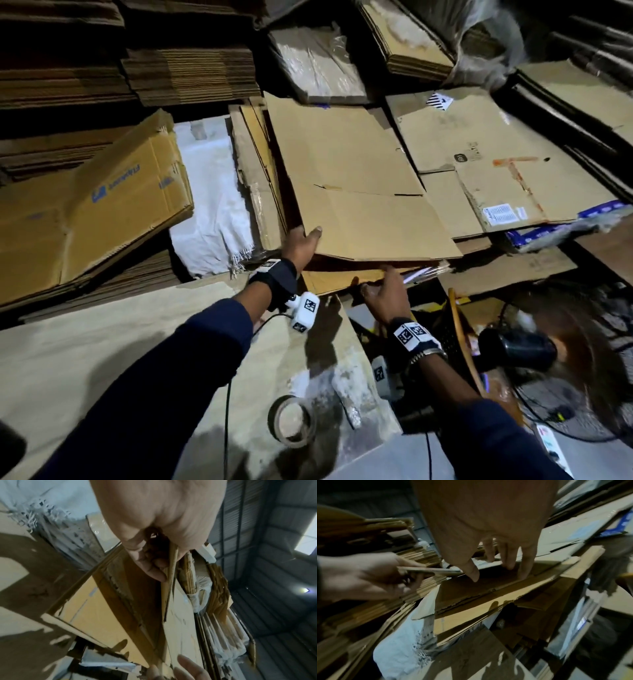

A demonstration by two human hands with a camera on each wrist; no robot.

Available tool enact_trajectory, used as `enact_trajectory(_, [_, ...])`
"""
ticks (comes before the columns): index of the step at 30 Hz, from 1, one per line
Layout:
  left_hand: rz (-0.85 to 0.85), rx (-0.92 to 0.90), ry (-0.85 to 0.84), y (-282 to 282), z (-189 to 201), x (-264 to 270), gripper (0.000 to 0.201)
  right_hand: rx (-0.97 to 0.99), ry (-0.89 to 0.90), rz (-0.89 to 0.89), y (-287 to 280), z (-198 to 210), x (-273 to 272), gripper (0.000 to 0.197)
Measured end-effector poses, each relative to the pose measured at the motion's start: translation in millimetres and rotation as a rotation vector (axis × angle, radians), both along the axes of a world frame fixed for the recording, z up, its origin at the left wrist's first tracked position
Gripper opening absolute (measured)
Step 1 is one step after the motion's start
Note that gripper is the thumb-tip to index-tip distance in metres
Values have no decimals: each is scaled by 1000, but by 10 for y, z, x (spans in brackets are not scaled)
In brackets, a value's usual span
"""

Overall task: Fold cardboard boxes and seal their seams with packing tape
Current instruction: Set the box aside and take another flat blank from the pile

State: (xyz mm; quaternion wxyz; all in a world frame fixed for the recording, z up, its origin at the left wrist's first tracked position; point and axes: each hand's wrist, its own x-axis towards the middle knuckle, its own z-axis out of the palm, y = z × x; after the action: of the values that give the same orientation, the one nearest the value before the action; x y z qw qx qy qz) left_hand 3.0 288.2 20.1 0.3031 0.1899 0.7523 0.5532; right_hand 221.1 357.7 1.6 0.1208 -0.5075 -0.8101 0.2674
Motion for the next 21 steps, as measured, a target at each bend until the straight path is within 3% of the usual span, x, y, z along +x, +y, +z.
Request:
enact_trajectory(2, [18,55,32,-198,230,-27,20,199,-68,-18,103,52,-11,82])
enact_trajectory(4, [43,114,35,-478,410,-109,18,307,-174,92,187,86,-88,101])
enact_trajectory(6, [88,115,86,-812,563,-186,32,254,-249,320,176,93,-257,113])
enact_trajectory(10, [120,127,139,-1432,917,-268,19,174,-326,564,-278,102,-738,122])
enact_trajectory(16, [174,227,265,-2289,1755,-336,21,96,-45,669,-1349,306,-1378,125])
enact_trajectory(19, [186,245,246,-2732,2114,-350,3,66,120,767,-1905,461,-1577,122])
enact_trajectory(21, [139,210,231,-3063,2291,-323,5,14,227,784,-2278,548,-1634,120])
